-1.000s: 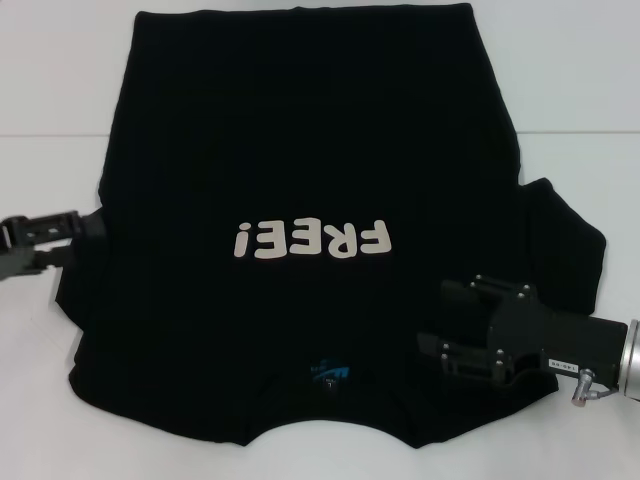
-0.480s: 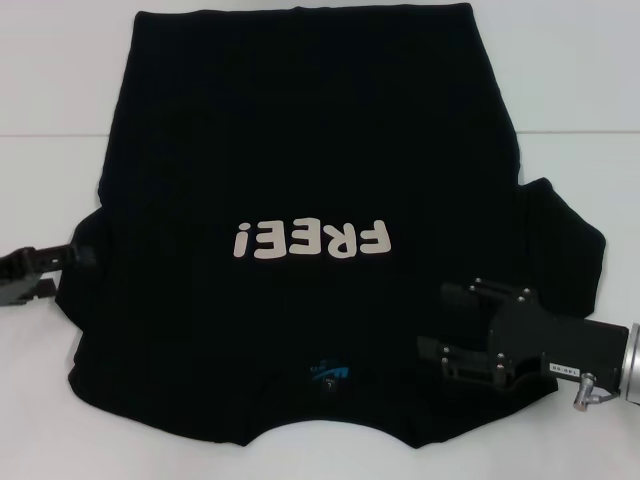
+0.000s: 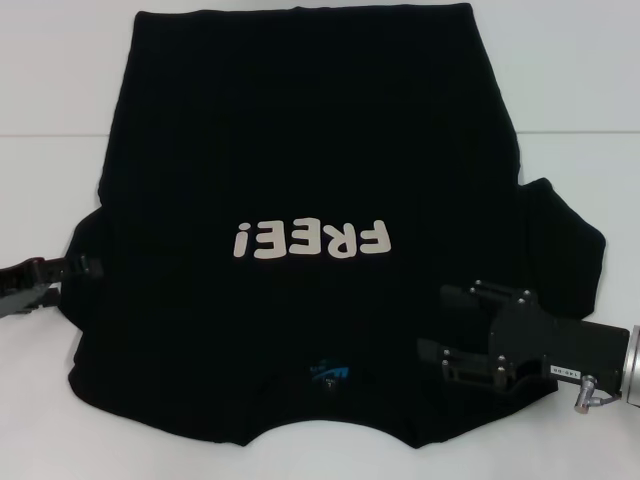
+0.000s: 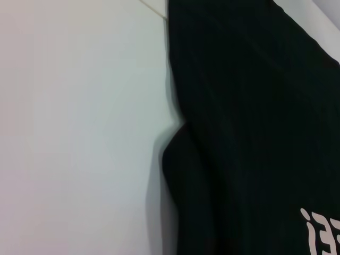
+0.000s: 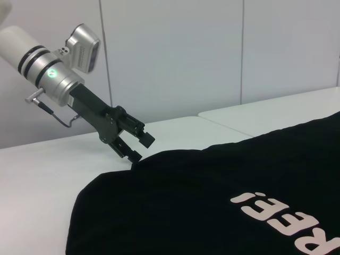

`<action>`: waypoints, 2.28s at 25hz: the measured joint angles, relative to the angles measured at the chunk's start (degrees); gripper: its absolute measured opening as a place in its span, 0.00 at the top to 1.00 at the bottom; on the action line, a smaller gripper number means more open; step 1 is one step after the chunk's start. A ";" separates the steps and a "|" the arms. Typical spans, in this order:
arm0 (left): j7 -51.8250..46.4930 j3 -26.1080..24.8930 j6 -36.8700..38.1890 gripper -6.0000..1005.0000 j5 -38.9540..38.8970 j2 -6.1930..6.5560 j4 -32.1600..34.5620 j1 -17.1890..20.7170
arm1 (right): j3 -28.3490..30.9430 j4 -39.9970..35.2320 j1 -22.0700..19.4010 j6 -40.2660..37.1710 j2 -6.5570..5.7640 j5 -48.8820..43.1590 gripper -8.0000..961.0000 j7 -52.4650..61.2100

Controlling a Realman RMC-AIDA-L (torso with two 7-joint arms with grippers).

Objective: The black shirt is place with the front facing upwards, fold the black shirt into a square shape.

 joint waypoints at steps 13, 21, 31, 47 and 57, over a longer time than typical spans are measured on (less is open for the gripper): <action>-0.14 0.02 -0.67 0.06 -0.01 0.10 0.30 0.57 | 0.00 0.00 0.02 -0.30 -0.01 0.00 0.17 0.07; -0.62 0.39 0.49 0.06 0.04 -0.07 -0.04 0.04 | 0.00 0.00 -0.04 -0.60 -0.09 0.00 0.17 0.09; -0.79 0.53 0.61 0.06 -0.34 -0.41 -0.10 -0.68 | 0.00 0.00 -0.07 -0.64 -0.09 0.00 0.17 0.09; 0.88 3.06 -1.07 0.12 0.11 -1.01 0.71 -1.20 | 0.07 0.00 -0.07 -1.29 -0.09 0.00 0.17 0.09; 0.48 5.54 -2.84 0.62 0.23 -1.19 1.23 -1.26 | 0.37 -0.07 -0.15 -2.18 -0.18 0.02 0.17 0.09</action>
